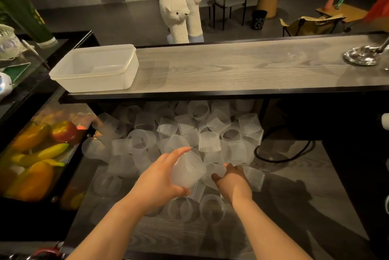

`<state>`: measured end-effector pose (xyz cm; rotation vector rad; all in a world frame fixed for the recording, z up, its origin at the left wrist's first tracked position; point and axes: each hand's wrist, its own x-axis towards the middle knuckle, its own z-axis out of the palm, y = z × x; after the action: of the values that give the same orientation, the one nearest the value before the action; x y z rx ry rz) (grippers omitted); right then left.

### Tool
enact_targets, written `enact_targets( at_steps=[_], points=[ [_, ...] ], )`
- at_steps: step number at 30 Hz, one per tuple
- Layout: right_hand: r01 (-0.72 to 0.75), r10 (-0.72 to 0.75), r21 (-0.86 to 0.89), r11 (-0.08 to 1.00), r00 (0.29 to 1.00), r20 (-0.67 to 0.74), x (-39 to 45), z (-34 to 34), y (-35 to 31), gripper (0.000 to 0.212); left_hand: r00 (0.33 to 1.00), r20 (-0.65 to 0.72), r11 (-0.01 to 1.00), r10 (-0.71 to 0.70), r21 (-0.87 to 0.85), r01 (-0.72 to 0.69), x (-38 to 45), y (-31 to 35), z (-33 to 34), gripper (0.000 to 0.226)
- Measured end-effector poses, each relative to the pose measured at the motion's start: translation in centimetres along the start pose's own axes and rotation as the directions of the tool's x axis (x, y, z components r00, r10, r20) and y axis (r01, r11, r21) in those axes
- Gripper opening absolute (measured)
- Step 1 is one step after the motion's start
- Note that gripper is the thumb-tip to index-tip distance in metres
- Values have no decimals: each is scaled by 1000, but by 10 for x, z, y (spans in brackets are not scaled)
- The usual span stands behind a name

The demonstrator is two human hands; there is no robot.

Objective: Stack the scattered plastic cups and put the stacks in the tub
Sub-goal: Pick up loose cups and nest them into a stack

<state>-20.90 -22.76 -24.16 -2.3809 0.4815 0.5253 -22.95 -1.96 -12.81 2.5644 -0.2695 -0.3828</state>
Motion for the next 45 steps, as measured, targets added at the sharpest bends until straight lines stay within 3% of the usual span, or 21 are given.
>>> enact_targets(
  at_steps=[5, 8, 12, 15, 17, 21, 24, 28, 30, 33, 36, 38, 41, 43, 45],
  points=[
    [-1, 0, -69, 998, 1000, -9, 2, 6, -1, 56, 1000, 18, 1000, -10, 25, 10, 3, -3, 1, 104],
    [-11, 11, -2, 1000, 999, -41, 1, 0, -2, 57, 1000, 21, 999, -12, 46, 11, 5, -6, -1, 105],
    [41, -25, 361, 932, 999, -46, -14, -28, -1, 52, 999, 48, 996, -3, 90, -2, 9, -8, -5, 107],
    [187, -113, 611, 770, 981, -158, -28, -53, -1, 36, 996, 87, 991, 7, 129, -19, 14, -5, -4, 113],
    [260, -190, 707, 657, 966, -178, -36, -63, -8, 36, 995, 101, 992, 26, 121, -38, 18, 1, -3, 117],
    [396, -354, 650, 649, 913, -203, -42, -65, -24, 46, 992, 103, 994, 75, 71, -82, 30, 14, 0, 124],
    [451, -390, 568, 689, 891, -234, -45, -64, -29, 49, 990, 102, 993, 99, 61, -106, 38, 20, 1, 125],
    [532, -404, 522, 667, 847, -347, -43, -67, -30, 29, 989, 94, 991, 112, 66, -119, 45, 23, -2, 125],
    [565, -429, 484, 668, 824, -370, -42, -64, -31, 31, 990, 87, 991, 113, 59, -118, 48, 25, -3, 122],
    [625, -544, 418, 659, 780, -309, -43, -61, -32, 40, 992, 72, 990, 108, 84, -114, 54, 29, -2, 122],
    [493, -527, 592, 637, 839, -132, -45, -73, -35, 42, 995, 58, 988, 81, 123, -88, 59, 28, -5, 123],
    [407, -362, 645, 647, 908, -210, -33, -79, -28, 39, 998, 45, 989, 50, 140, -56, 61, 26, -10, 120],
    [187, -23, 427, 885, 933, -360, -8, -84, -8, 41, 999, 35, 987, 7, 162, -13, 60, 20, -17, 112],
    [31, 41, 294, 955, 971, -237, 5, -75, 0, 57, 1000, 30, 987, -6, 160, 1, 57, 17, -20, 105],
    [-56, 107, 394, 917, 988, -109, 17, -63, -1, 60, 999, 34, 986, -14, 166, 8, 53, 16, -19, 102]
  ],
)
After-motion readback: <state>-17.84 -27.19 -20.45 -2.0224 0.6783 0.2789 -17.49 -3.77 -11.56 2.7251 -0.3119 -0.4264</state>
